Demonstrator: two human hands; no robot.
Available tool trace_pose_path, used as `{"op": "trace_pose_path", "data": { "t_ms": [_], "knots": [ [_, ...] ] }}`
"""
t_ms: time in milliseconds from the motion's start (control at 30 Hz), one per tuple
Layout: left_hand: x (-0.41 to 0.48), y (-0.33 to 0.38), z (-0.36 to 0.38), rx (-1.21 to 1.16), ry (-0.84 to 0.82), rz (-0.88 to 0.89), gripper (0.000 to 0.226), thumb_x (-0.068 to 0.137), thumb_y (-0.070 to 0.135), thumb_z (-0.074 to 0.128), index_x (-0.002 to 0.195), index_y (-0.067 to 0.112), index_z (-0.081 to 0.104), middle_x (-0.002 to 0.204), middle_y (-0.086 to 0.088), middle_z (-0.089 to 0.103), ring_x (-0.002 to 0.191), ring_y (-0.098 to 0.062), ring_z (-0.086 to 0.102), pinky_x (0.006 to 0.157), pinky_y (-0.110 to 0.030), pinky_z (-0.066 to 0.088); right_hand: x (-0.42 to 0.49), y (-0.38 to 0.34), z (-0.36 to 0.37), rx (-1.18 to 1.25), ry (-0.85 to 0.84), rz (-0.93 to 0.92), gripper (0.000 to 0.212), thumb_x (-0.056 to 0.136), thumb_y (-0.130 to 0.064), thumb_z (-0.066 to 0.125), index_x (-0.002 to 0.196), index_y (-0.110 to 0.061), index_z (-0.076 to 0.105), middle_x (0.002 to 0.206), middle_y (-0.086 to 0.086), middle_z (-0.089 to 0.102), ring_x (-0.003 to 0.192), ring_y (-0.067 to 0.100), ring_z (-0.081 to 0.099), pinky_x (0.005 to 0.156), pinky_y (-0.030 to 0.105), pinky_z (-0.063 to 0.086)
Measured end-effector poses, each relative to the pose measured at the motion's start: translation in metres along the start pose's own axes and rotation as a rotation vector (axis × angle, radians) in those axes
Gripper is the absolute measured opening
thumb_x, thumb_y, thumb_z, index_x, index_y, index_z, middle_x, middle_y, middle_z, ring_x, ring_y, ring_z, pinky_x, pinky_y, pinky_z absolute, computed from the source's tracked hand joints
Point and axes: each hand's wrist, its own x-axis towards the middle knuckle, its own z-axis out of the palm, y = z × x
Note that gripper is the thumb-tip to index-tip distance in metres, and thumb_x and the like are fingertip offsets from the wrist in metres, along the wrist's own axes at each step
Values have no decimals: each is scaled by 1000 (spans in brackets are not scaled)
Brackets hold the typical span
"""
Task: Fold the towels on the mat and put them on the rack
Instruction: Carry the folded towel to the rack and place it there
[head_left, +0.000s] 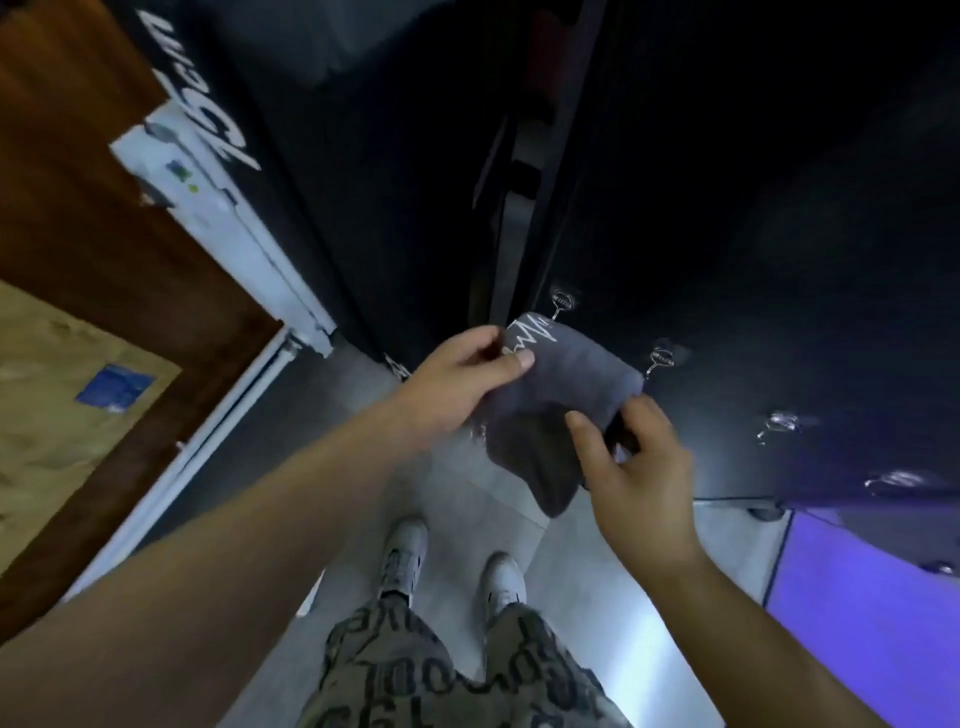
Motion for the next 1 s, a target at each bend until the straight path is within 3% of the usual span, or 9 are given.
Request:
{"op": "trace_pose_path", "data": {
  "t_ms": [133,233,300,467,533,633,733,867,1000],
  "knots": [
    [27,0,-23,2,-155,-2,22,94,26,69,111,11,69,104,-15,73,98,-41,67,88,-62,51,-1,2,21,59,21,48,23,85,-44,68,81,-21,66,91,-6,64,97,24,60,81,34,51],
    [41,-4,-33,72,-248,12,14,97,16,64,110,12,69,100,-4,74,96,-17,70,85,-32,55,-8,7,28,289,18,56,32,84,-45,73,68,-20,63,108,3,69,109,28,64,93,42,49],
    [48,-7,-38,117,-326,-3,13,96,14,65,108,12,69,98,0,73,95,-10,68,84,-23,53,-11,12,31,423,39,97,38,85,-50,73,65,-20,59,123,7,68,123,28,61,102,45,45],
    [61,-15,-44,124,-401,-51,20,94,14,66,112,4,65,101,-7,70,96,-18,66,85,-29,54,-17,28,47,463,96,144,32,85,-44,75,73,-18,62,122,9,69,117,30,64,97,42,50],
    [63,-18,-42,105,-388,-63,34,90,17,70,114,-4,59,104,-13,67,99,-24,64,93,-41,52,-17,34,53,417,172,183,29,84,-42,74,76,-17,62,117,8,66,113,26,64,92,38,52],
    [59,-27,-37,50,-314,-76,45,81,22,76,110,-5,57,104,-18,65,100,-29,63,99,-54,49,-16,43,62,274,254,359,46,77,-68,66,87,-23,67,106,5,63,104,18,64,90,40,56],
    [47,-41,-27,-40,-230,-76,30,77,20,76,98,6,60,93,-10,65,90,-21,63,83,-38,52,-12,43,69,501,153,522,70,78,-74,61,101,-8,69,105,19,69,104,35,65,97,57,52],
    [24,-55,-20,-130,-167,-99,20,80,17,72,98,12,64,96,-8,71,92,-19,67,80,-33,55,-3,36,68,583,198,525,50,86,-50,61,102,-3,67,94,12,70,88,11,66,78,29,54],
    [10,-56,-23,-251,-119,-151,23,79,13,78,100,16,69,102,-6,74,98,-20,71,82,-32,58,3,34,67,556,131,514,47,88,-49,61,101,-5,70,105,23,69,91,21,68,80,31,56]
  ]
}}
